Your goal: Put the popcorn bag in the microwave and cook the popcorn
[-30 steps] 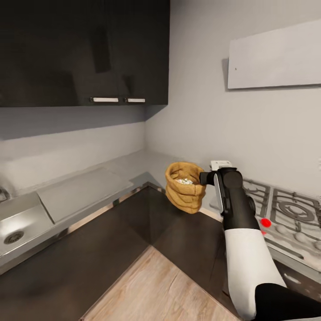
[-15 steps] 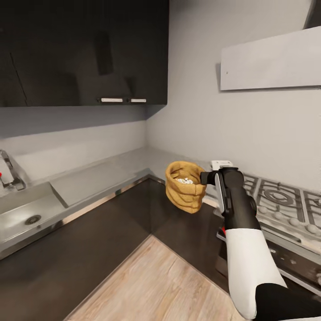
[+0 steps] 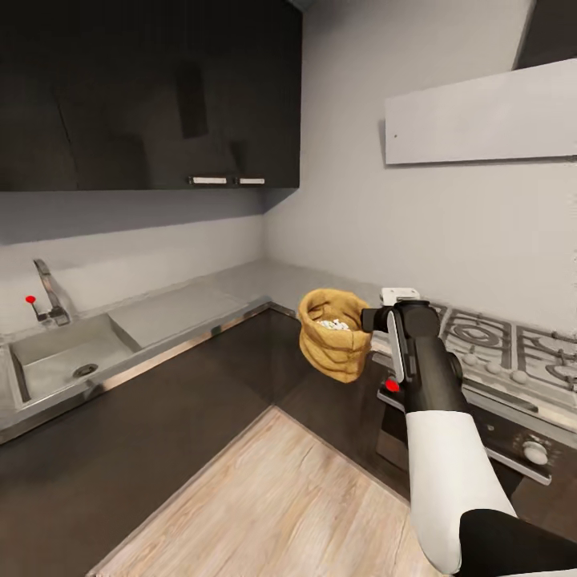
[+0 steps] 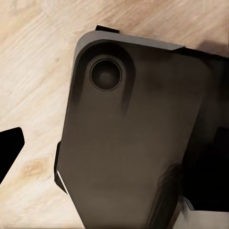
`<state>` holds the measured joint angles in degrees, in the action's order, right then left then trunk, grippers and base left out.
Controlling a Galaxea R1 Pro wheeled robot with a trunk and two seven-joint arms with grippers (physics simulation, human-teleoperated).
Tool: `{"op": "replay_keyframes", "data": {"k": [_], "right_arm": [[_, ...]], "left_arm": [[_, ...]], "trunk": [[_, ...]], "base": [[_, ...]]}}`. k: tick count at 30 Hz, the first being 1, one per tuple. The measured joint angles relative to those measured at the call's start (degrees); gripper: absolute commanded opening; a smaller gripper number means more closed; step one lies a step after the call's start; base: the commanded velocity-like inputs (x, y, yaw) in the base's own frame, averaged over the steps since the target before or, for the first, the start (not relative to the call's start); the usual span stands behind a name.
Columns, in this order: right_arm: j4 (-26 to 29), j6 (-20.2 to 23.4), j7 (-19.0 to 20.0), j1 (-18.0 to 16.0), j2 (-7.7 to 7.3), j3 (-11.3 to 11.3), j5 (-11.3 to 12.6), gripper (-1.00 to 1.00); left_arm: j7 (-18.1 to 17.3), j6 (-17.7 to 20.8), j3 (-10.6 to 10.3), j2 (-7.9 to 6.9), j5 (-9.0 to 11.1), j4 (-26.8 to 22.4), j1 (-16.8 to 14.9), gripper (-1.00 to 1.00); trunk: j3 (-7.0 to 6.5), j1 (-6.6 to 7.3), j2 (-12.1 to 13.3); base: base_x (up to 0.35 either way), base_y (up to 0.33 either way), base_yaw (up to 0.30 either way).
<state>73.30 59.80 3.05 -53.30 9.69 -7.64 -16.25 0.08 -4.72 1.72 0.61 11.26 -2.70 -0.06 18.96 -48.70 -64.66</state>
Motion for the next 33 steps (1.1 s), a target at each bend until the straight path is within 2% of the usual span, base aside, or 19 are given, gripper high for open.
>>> {"op": "replay_keyframes", "data": {"k": [21,33], "right_arm": [[-1.07,0.0,0.2,0.04,0.08,-0.06,0.46,-1.0],[-1.19,0.0,0.16,1.67,0.0,-0.24,0.28,-1.0]], "left_arm": [[-0.07,0.01,0.0,0.0,0.0,0.0,-0.01,1.0],[0.0,0.02,0.02,0.0,0.03,0.0,-0.02,1.0]], "trunk": [[0.0,0.0,0.0],[0.0,0.0,0.0]], "base": [[-0.345,0.0,0.0],[-0.345,0.0,0.0]]}}
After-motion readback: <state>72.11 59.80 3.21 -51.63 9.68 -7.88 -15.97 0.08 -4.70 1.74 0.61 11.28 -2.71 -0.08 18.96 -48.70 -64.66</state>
